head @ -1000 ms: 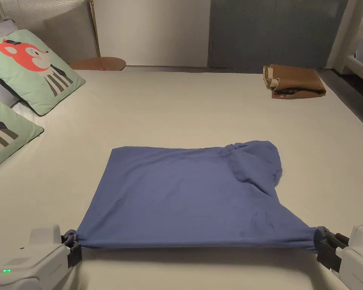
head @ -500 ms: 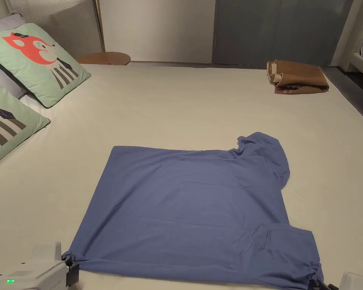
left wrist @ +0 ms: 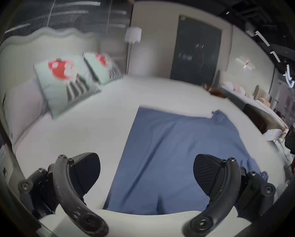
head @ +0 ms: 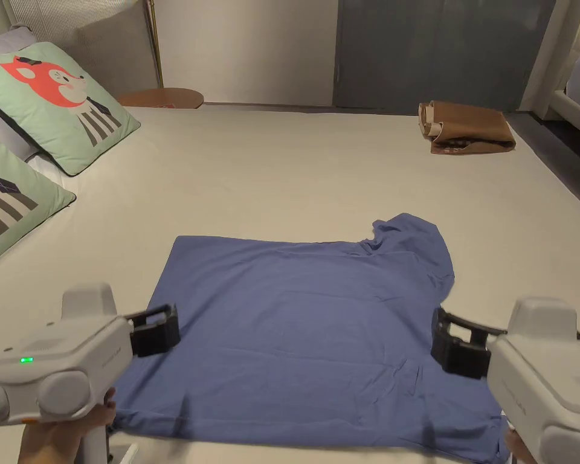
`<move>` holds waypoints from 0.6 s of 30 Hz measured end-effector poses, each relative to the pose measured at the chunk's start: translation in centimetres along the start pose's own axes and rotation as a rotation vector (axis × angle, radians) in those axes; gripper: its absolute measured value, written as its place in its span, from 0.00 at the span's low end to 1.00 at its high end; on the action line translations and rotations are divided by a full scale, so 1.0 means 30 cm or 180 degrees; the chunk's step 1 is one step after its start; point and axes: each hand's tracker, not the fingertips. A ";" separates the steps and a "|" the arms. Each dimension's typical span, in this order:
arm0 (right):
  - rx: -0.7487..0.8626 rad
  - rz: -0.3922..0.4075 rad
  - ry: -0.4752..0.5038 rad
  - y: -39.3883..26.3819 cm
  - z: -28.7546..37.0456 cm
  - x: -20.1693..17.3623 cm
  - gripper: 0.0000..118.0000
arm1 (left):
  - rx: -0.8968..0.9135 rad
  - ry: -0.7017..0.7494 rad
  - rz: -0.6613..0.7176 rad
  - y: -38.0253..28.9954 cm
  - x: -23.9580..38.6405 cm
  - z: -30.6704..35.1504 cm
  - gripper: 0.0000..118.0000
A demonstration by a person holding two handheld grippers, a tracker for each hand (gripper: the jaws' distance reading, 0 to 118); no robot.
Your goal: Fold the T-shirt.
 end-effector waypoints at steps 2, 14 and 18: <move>0.0242 0.0038 -0.0072 0.058 0.013 -0.028 0.97 | 0.0347 -0.0022 -0.0068 0.055 0.053 0.034 0.92; 0.0845 0.0285 -0.0387 0.150 0.037 -0.098 0.00 | 0.1168 -0.0124 -0.0452 0.103 0.234 0.099 0.00; 0.0862 0.0274 -0.0326 0.160 0.056 -0.110 0.00 | 0.1068 -0.0321 -0.0291 0.097 0.210 0.092 0.00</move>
